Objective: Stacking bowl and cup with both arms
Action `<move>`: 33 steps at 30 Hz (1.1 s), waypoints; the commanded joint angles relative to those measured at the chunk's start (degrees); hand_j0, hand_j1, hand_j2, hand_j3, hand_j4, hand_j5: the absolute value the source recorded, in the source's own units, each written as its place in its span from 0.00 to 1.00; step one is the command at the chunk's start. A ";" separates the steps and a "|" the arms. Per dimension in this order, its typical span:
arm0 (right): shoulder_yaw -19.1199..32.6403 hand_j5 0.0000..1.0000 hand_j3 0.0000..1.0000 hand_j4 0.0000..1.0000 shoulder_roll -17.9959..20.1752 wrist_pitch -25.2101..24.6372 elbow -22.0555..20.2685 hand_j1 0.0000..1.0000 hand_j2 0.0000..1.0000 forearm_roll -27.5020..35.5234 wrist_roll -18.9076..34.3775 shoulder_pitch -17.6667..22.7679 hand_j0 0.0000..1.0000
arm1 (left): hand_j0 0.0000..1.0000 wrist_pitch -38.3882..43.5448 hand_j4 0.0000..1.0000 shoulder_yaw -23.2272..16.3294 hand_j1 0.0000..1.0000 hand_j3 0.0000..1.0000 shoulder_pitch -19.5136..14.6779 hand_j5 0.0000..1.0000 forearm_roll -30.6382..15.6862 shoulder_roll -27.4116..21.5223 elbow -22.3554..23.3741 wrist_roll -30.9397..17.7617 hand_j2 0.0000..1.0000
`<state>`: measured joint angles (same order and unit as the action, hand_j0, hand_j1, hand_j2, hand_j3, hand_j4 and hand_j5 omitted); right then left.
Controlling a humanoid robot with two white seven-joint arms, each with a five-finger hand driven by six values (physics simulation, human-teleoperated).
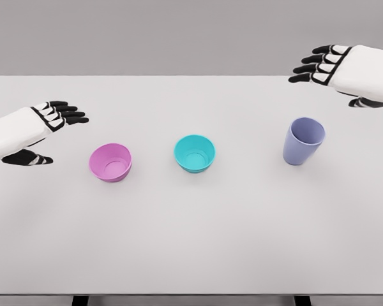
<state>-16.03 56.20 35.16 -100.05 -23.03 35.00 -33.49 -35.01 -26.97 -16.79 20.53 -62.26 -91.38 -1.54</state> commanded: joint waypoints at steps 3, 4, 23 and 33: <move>-0.23 1.00 1.00 1.00 -0.48 -0.16 -0.32 1.00 1.00 0.26 0.00 0.35 1.00 | 1.00 0.01 1.00 -0.01 1.00 1.00 0.09 1.00 -0.31 0.21 0.24 0.04 1.00; -0.67 1.00 1.00 1.00 -0.74 -0.16 -0.40 1.00 1.00 0.26 0.00 0.26 1.00 | 1.00 0.01 1.00 -0.01 1.00 1.00 0.09 1.00 -0.31 0.21 0.32 0.04 1.00; -0.67 1.00 1.00 1.00 0.75 -0.16 -0.05 1.00 1.00 0.79 0.00 1.14 1.00 | 1.00 4.51 1.00 -25.83 1.00 1.00 -32.68 1.00 -21.92 5.04 -2.84 -33.46 1.00; -0.58 1.00 1.00 1.00 0.84 -0.16 0.03 1.00 1.00 0.79 0.00 0.97 1.00 | 1.00 19.45 1.00 -47.21 1.00 1.00 -50.45 1.00 -35.03 4.52 -3.63 -33.46 1.00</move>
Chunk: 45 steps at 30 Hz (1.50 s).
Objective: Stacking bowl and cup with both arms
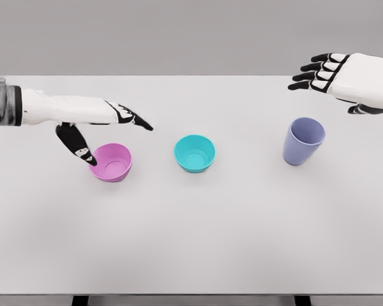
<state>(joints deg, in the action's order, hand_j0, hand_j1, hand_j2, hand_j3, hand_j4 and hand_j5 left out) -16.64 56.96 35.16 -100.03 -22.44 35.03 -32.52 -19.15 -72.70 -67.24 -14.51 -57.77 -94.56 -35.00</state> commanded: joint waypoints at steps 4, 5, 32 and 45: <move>0.03 1.00 1.00 1.00 0.43 -0.16 0.01 1.00 1.00 0.20 -0.03 0.35 1.00 | 1.00 4.12 1.00 -1.48 1.00 1.00 0.00 1.00 4.14 -0.15 -1.24 0.00 1.00; 0.03 1.00 1.00 1.00 0.35 -0.16 -0.08 1.00 1.00 0.20 -0.03 0.35 1.00 | 1.00 4.21 1.00 -1.48 1.00 1.00 0.00 1.00 5.28 -0.15 -1.67 0.00 1.00; 0.03 1.00 1.00 1.00 0.43 -0.16 0.01 1.00 1.00 0.20 -0.03 0.62 1.00 | 1.00 17.56 1.00 -1.39 1.00 1.00 2.20 1.00 10.91 -0.15 -3.52 0.00 1.00; 0.03 1.00 1.00 1.00 0.43 -0.16 0.01 1.00 1.00 0.20 -0.03 0.62 1.00 | 1.00 18.80 1.00 -1.39 1.00 1.00 3.87 1.00 12.93 0.11 -3.87 0.00 1.00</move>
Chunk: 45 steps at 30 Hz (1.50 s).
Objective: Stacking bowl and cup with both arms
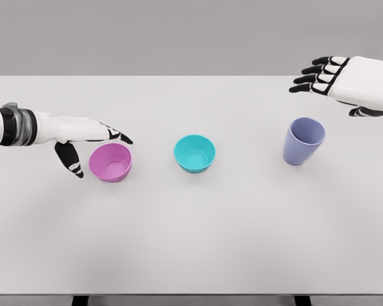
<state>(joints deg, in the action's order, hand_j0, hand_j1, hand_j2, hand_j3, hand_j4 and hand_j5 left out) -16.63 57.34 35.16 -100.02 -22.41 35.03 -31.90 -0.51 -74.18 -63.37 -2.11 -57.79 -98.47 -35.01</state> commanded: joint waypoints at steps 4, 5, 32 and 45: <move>0.02 1.00 1.00 1.00 0.06 -0.16 0.00 1.00 1.00 0.18 -0.03 0.00 1.00 | 1.00 0.25 1.00 0.27 1.00 1.00 0.09 1.00 2.37 0.48 0.12 0.01 1.00; 0.02 1.00 1.00 1.00 0.06 -0.16 0.00 1.00 1.00 0.26 -0.03 0.09 1.00 | 1.00 0.25 1.00 0.27 1.00 1.00 0.09 1.00 2.37 0.48 0.12 0.01 1.00; 0.02 1.00 1.00 1.00 0.06 -0.16 0.00 1.00 1.00 0.18 -0.03 0.09 1.00 | 1.00 0.25 1.00 0.79 1.00 1.00 2.46 1.00 8.00 2.86 0.13 0.01 1.00; 0.02 1.00 1.00 1.00 -0.03 -0.16 0.00 1.00 1.00 0.18 -0.03 0.09 1.00 | 1.00 0.25 1.00 0.71 1.00 1.00 2.64 1.00 9.32 4.35 0.30 0.01 1.00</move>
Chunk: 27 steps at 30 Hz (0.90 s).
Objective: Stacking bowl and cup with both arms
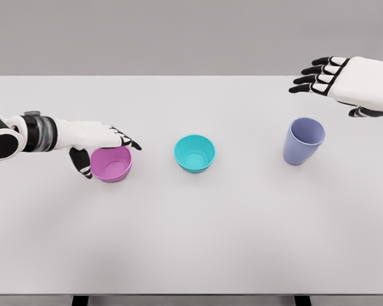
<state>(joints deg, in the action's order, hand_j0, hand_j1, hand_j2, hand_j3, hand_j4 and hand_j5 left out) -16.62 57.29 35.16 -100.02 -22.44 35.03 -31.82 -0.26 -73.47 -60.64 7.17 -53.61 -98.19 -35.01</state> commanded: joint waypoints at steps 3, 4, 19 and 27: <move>0.10 1.00 1.00 1.00 0.10 -0.16 0.00 1.00 1.00 0.21 -0.03 -0.09 1.00 | 1.00 -0.01 1.00 -0.01 1.00 1.00 0.17 1.00 0.21 0.43 0.11 0.01 1.00; 0.10 1.00 1.00 1.00 0.10 -0.16 0.00 1.00 1.00 0.21 -0.03 -0.09 1.00 | 1.00 -0.01 1.00 -0.01 1.00 1.00 0.17 1.00 0.21 0.43 0.11 0.01 1.00; 0.01 1.00 1.00 1.00 -0.08 -0.16 0.00 1.00 1.00 0.21 -0.03 0.00 1.00 | 1.00 0.08 1.00 -0.01 1.00 1.00 0.70 1.00 0.21 1.05 1.16 0.01 1.00; 0.18 1.00 1.00 1.00 -0.43 -0.16 0.00 1.00 1.00 0.29 -0.03 -0.97 1.00 | 1.00 0.08 1.00 -0.01 1.00 1.00 0.70 1.00 0.21 1.31 1.60 0.01 1.00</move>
<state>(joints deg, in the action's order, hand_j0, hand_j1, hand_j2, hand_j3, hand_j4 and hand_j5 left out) -16.56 57.03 35.15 -100.02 -22.42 35.03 -32.78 -0.16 -73.51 -59.94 7.42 -52.31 -96.73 -35.01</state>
